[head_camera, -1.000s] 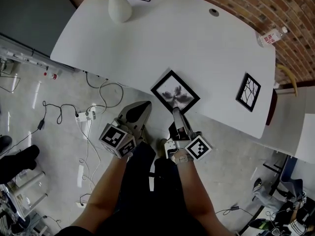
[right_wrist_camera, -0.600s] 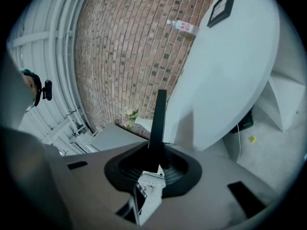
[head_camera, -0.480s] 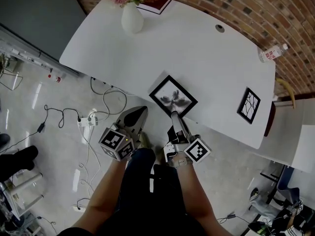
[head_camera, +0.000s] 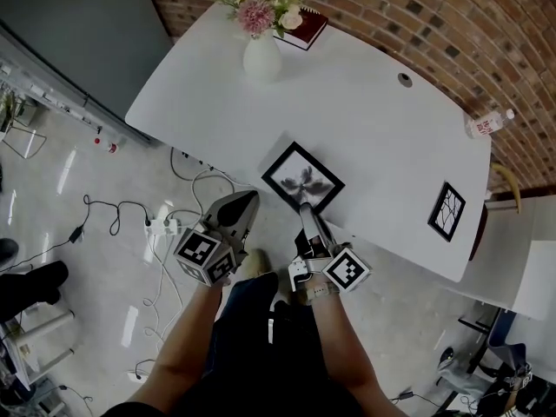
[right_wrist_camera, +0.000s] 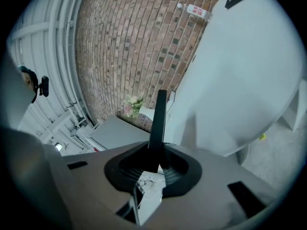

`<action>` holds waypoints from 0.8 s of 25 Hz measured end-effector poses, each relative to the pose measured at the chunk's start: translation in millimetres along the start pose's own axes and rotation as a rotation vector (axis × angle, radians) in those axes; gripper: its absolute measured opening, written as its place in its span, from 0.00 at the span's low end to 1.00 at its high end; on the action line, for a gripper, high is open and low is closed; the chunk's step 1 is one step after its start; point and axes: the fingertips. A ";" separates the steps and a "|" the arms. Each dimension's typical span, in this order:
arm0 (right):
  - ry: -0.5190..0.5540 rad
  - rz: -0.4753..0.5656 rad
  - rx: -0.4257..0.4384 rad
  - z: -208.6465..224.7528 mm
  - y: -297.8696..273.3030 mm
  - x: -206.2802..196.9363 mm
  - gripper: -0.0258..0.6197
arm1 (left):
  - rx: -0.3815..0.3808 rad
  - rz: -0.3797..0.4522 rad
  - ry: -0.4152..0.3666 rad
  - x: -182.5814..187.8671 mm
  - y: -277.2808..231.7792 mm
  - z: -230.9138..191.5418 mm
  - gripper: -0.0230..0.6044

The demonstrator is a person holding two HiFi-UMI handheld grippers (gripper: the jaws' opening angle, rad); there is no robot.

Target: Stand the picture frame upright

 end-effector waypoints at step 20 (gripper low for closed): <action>0.026 -0.043 0.096 -36.9 -85.9 -19.8 0.15 | 0.073 -0.070 0.114 26.8 -8.8 -85.2 0.27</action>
Point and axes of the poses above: the fingertips, and each gripper's own axes: y backward along the fingers, z to its right, x out of its top, and after that the axes turned 12 degrees about x, right-handed
